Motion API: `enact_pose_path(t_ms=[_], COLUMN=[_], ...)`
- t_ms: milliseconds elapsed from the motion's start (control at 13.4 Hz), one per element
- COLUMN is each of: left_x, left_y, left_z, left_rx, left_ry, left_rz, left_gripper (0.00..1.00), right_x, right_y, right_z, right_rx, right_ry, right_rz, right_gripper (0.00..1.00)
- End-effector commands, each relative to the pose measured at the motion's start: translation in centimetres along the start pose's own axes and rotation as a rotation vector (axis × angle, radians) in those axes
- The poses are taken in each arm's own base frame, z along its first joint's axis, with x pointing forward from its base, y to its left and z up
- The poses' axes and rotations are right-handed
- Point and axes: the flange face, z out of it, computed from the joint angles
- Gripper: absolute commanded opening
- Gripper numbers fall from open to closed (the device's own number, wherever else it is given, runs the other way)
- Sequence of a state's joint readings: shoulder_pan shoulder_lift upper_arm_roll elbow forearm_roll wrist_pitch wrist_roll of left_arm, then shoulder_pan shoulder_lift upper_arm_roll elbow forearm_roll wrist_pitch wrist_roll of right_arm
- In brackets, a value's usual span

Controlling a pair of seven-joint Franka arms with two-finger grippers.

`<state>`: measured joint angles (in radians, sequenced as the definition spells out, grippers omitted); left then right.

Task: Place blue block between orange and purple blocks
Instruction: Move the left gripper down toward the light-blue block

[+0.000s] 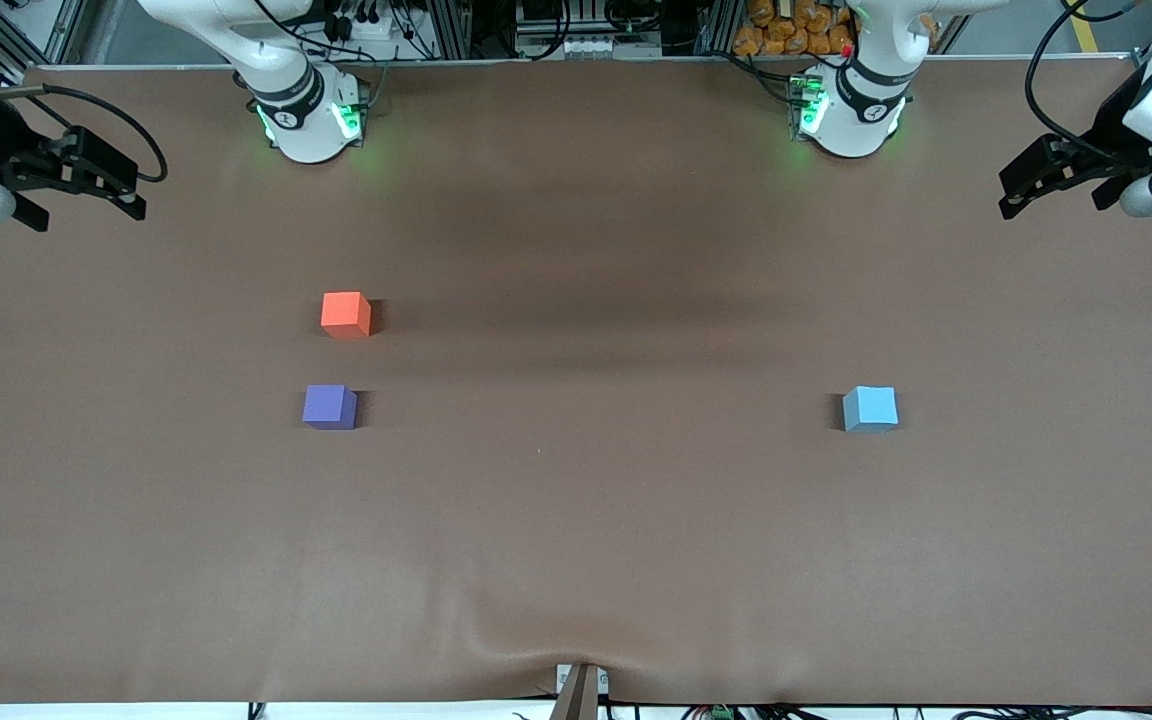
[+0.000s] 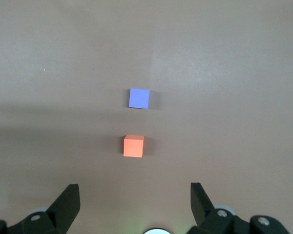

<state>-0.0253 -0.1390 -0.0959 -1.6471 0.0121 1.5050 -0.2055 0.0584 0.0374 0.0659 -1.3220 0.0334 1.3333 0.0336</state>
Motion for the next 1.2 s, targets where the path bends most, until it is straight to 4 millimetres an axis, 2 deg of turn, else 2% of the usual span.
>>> enact_pose_path(t_ms=[0, 523, 971, 1120], left_x=[0.1, 0.5, 0.1, 0.1], left_y=[-0.2, 0.2, 2.3, 2.4], left_z=[-0.5, 0.4, 2.6, 3.4], left_rx=[-0.007, -0.005, -0.001, -0.002], left_ry=[-0.011, -0.027, -0.07, -0.07], left_rz=[0.021, 0.027, 0.063, 0.061], left_gripper=[1.0, 1.0, 1.0, 1.0], right_x=[0.0, 1.1, 2.1, 2.5], right_y=[0.6, 1.0, 1.0, 1.1], right_z=[-1.0, -1.2, -1.3, -1.1], right_rx=[-0.01, -0.008, 0.002, 0.002], right_ry=[0.027, 0.094, 0.143, 0.156], right_rz=[-0.001, 0.005, 0.007, 0.009], right_gripper=[1.0, 1.0, 1.0, 1.0])
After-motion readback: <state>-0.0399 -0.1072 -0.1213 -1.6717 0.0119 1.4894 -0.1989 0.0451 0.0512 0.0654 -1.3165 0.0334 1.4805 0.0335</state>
